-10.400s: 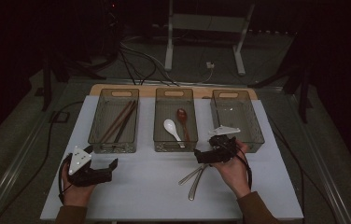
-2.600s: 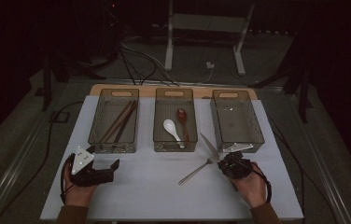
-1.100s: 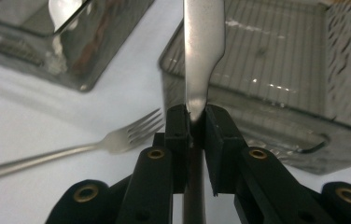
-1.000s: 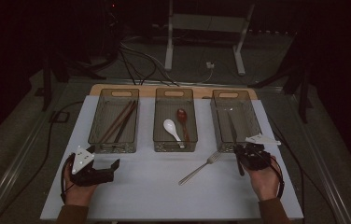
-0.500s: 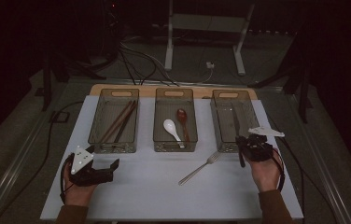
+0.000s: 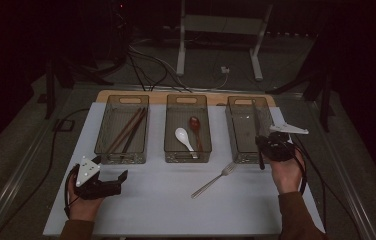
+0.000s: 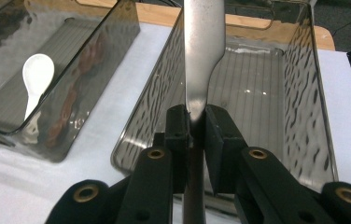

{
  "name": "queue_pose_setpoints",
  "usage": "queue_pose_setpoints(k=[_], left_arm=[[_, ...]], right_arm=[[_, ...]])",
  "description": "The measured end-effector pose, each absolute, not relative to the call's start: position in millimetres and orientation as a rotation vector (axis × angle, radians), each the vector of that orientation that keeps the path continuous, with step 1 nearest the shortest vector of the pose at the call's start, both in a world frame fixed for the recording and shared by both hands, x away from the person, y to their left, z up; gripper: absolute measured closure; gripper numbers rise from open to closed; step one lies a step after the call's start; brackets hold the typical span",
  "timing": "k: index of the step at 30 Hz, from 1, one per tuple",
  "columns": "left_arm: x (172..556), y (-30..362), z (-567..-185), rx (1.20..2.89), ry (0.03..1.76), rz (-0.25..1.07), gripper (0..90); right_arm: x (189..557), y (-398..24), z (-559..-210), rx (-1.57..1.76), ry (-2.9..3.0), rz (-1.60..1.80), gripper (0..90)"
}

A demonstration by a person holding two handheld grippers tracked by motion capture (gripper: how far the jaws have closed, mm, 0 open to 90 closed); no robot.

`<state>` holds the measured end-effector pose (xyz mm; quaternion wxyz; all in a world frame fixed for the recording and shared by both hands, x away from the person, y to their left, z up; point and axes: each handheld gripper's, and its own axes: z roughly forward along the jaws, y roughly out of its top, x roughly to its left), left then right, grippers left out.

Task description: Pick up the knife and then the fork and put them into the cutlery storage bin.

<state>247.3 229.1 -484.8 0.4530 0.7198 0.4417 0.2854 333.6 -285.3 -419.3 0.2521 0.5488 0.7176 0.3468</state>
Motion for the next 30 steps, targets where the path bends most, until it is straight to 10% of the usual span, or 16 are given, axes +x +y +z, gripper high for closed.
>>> queue_pose_setpoints(k=[30], left_arm=[[247.3, 230.5, -484.4, 1.772, 1.092, 0.703, 0.7]], right_arm=[[385.7, -294.6, -409.7, 1.555, 1.888, 0.899, 80.7]])
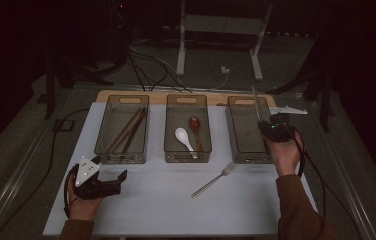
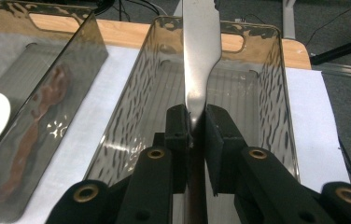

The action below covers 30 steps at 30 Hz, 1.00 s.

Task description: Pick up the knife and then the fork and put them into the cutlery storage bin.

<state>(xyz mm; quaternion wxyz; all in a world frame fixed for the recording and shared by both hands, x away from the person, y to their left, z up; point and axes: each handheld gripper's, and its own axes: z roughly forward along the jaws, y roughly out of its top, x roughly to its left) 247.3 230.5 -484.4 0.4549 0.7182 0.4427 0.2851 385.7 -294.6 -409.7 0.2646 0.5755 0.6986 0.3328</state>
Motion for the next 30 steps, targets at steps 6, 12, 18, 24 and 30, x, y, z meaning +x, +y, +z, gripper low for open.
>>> queue_pose_setpoints(k=[6, 12, 18, 24, 30], left_arm=[[247.3, 230.7, -484.4, 1.771, 1.093, 0.703, 0.7], [247.3, 231.2, -484.5, 1.768, 1.094, 0.702, 0.7], [247.5, 231.0, -484.9, 1.771, 1.095, 0.699, 0.7], [247.3, 229.9, -484.8, 1.774, 1.091, 0.701, 0.7], [247.5, 229.8, -485.1, 1.776, 1.092, 0.700, 0.7]], right_arm=[[393.4, -296.2, -411.2, 1.560, 1.873, 0.898, 80.7], [401.3, -299.0, -416.1, 1.570, 1.867, 0.886, 80.8], [399.5, -304.3, -418.2, 1.581, 1.828, 0.875, 90.0], [396.9, -303.9, -417.1, 1.563, 1.882, 0.836, 90.0], [399.5, -298.2, -427.4, 1.554, 1.979, 0.825, 90.0]])
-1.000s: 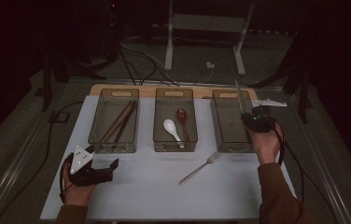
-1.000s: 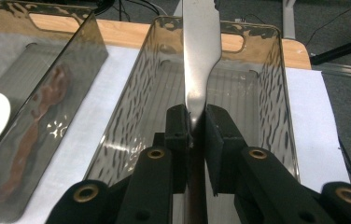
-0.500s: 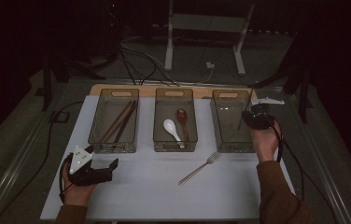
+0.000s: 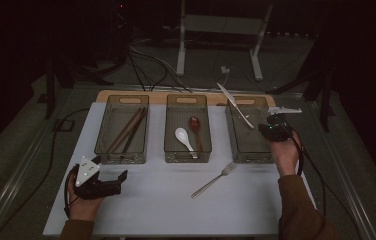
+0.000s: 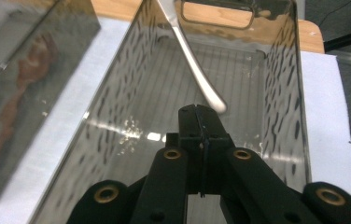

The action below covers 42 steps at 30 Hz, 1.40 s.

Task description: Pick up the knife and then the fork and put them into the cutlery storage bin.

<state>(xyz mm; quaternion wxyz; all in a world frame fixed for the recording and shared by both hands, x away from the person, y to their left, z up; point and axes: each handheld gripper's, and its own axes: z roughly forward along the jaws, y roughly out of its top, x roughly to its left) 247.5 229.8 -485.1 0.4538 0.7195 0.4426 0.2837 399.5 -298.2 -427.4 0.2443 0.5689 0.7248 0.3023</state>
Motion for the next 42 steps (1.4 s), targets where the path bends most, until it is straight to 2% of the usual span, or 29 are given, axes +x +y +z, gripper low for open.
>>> queue_pose_setpoints(k=[5, 9, 15, 17, 20, 23, 28, 42], left_arm=[[247.6, 230.8, -485.1, 1.773, 1.096, 0.701, 0.7], [247.3, 230.5, -484.9, 1.772, 1.095, 0.701, 0.7], [247.1, 230.1, -484.8, 1.774, 1.094, 0.704, 0.7], [247.2, 230.0, -484.8, 1.774, 1.093, 0.705, 0.7], [247.4, 229.7, -485.2, 1.776, 1.095, 0.704, 0.7], [247.5, 229.2, -485.2, 1.780, 1.093, 0.703, 0.7], [247.3, 228.7, -485.2, 1.778, 1.094, 0.704, 0.7], [246.8, 228.5, -485.3, 1.778, 1.093, 0.704, 0.7]], right_arm=[[400.9, -293.4, -432.6, 1.544, 1.999, 0.814, 81.7], [400.9, -293.7, -432.6, 1.548, 1.997, 0.823, 69.5], [394.2, -291.9, -431.5, 1.518, 2.024, 0.856, 48.5], [390.8, -291.1, -430.6, 1.524, 2.018, 0.849, 36.9], [384.7, -292.1, -430.6, 1.542, 2.017, 0.892, 25.9], [377.8, -291.9, -432.7, 1.542, 2.015, 0.894, 19.9], [367.5, -290.5, -433.0, 1.547, 2.028, 0.922, 15.3], [334.5, -276.0, -431.9, 1.485, 2.097, 0.984, 12.6]])
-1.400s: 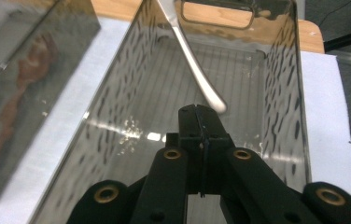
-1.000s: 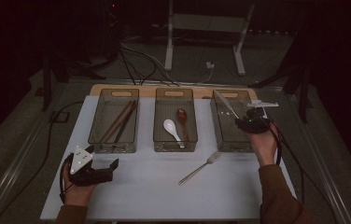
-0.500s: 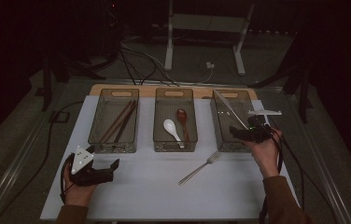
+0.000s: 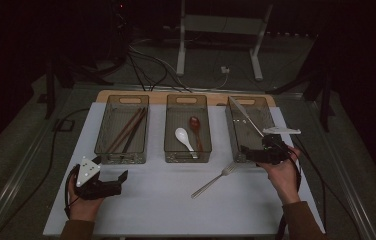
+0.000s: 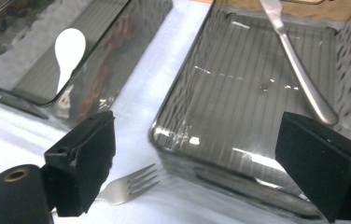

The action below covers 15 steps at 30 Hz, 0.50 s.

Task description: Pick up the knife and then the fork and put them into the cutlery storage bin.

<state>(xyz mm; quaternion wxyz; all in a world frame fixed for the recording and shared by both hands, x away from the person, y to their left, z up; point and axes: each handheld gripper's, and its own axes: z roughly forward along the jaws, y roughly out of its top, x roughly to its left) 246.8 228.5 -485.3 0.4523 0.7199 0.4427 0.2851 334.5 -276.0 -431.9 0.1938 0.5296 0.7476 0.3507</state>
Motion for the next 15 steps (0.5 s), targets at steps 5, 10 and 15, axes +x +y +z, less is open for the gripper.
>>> queue_pose_setpoints(k=[5, 10, 15], left_arm=[[246.8, 229.0, -485.3, 1.777, 1.093, 0.703, 0.7], [246.7, 229.0, -485.0, 1.776, 1.091, 0.705, 0.7], [246.6, 229.9, -485.3, 1.774, 1.095, 0.703, 0.7]], right_arm=[[325.5, -270.4, -433.3, 1.475, 2.111, 0.999, 12.6], [317.2, -262.8, -434.8, 1.455, 2.134, 0.999, 12.5], [311.1, -257.5, -440.9, 1.450, 2.154, 1.000, 12.7]])
